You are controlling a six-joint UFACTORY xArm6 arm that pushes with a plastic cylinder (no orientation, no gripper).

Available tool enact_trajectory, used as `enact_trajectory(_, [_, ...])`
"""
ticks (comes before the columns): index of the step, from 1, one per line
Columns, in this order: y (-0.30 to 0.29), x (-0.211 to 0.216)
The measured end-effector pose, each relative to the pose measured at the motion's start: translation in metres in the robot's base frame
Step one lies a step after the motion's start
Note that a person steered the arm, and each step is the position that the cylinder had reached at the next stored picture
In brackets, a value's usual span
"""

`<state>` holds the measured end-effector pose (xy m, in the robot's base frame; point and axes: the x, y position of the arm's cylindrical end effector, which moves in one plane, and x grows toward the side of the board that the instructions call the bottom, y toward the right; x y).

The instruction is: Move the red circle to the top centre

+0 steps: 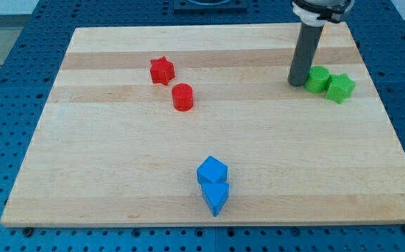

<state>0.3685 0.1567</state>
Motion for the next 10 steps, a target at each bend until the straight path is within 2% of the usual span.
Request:
enact_trajectory(2, [0.004, 0.024])
enact_trajectory(4, [-0.053, 0.072])
enact_trajectory(6, [-0.056, 0.081])
enact_trajectory(7, [-0.073, 0.098])
enact_trajectory(8, [-0.125, 0.098])
enact_trajectory(10, [-0.215, 0.071])
